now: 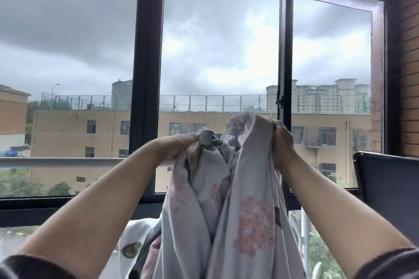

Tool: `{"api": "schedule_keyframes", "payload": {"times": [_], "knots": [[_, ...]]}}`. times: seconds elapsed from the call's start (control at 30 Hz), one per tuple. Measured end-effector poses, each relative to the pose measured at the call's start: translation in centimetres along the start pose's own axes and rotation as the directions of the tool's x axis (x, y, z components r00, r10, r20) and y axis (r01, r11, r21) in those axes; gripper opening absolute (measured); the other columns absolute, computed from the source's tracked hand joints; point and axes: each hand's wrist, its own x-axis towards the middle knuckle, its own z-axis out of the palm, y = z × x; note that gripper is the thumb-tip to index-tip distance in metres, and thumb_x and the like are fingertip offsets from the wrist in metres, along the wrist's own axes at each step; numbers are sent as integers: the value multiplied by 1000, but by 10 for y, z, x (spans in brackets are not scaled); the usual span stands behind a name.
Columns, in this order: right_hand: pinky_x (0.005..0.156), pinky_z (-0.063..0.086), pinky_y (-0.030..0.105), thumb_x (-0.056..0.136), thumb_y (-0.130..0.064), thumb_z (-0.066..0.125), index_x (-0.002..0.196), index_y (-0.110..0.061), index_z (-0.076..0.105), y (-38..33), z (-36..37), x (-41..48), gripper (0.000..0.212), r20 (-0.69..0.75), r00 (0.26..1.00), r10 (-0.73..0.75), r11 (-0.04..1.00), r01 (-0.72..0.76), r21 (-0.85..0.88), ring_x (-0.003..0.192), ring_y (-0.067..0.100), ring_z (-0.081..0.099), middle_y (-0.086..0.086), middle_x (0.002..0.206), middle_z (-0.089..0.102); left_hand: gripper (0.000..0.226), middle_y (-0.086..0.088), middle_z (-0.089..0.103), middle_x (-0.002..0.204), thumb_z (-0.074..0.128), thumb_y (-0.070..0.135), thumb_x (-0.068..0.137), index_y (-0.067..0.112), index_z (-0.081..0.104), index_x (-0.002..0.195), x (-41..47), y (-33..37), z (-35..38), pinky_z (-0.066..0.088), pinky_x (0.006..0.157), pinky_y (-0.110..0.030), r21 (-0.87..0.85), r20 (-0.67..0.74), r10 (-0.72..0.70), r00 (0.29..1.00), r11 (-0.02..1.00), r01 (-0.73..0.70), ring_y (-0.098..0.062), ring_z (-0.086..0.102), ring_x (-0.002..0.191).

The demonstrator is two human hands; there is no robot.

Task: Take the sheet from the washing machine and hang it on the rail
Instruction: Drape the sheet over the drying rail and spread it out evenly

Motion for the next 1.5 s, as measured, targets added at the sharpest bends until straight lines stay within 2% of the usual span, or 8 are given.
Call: {"api": "schedule_keyframes", "payload": {"times": [0.1, 0.2, 0.5, 0.73, 0.87, 1.13, 1.37, 1.5], "knots": [[54, 41, 24, 92, -26, 49, 64, -14, 55, -10, -21, 12, 31, -64, 993, -103, 921, 71, -384, 66, 17, 52, 1, 65, 54, 51, -14, 68, 103, 51, 45, 92, -2, 62, 107, 6, 0, 1, 49, 95, -38, 129, -69, 0, 998, 992, 9, -27, 64, 96], [71, 39, 29, 89, -36, 55, 84, -14, 58, 0, -37, 20, 23, 133, 988, -83, 333, 154, -930, 85, 24, 52, 3, 81, 55, 50, -13, 64, 112, 36, 47, 96, 6, 60, 113, 8, -8, 7, 47, 94, -39, 556, -245, 123, 962, 831, 36, -27, 61, 102], [90, 46, 38, 94, -61, 24, 108, -24, 63, 19, 21, -10, 56, 613, 748, 253, 78, 616, -784, 102, 20, 59, -1, 110, 66, 33, -15, 63, 109, 40, 24, 98, 2, 61, 109, 2, -12, 1, 47, 84, -30, 461, -234, 131, 963, 888, -9, -26, 58, 99], [73, 47, 42, 93, -31, 46, 54, -15, 48, 30, 17, 10, 42, 598, 797, 83, 371, 533, -761, 63, 16, 50, 1, 62, 57, 23, -20, 61, 112, 42, 3, 97, -5, 52, 115, -3, -4, -6, 51, 92, -32, -70, 70, 61, 996, 996, -56, -22, 60, 95], [98, 40, 40, 75, -75, 38, 113, -26, 57, 19, 19, 0, 65, 649, 713, 263, 548, 443, -709, 107, 16, 53, -3, 117, 57, 15, -9, 65, 95, 47, 4, 95, 6, 62, 94, -11, -1, -1, 53, 74, -24, -18, 121, 161, 979, 987, -160, -18, 62, 86], [76, 50, 38, 83, -35, 44, 73, -20, 58, 38, 42, -17, 22, 587, 807, -68, 325, 574, -752, 78, 25, 62, 2, 74, 66, 27, 4, 63, 99, 42, 10, 96, 10, 63, 113, -19, -12, -6, 55, 76, -21, 329, -89, 374, 923, 886, -327, -16, 61, 95], [76, 47, 35, 84, -6, 52, 94, -7, 61, 39, 36, -8, 15, 546, 831, -103, 434, 532, -727, 87, 26, 59, 8, 88, 66, 15, 2, 64, 82, 48, 7, 81, 11, 63, 79, -50, -119, -6, 48, 77, -25, 828, -268, 941, 207, 335, -450, -11, 56, 80], [70, 42, 23, 85, 2, 47, 105, -29, 53, 29, 49, -36, 37, 591, 799, -112, 487, 562, -668, 88, 13, 55, -6, 94, 61, 12, 16, 61, 82, 50, 30, 83, 24, 61, 82, -42, -157, -9, 50, 70, -27, 700, -216, 831, 513, 498, -512, -4, 58, 77]]}}
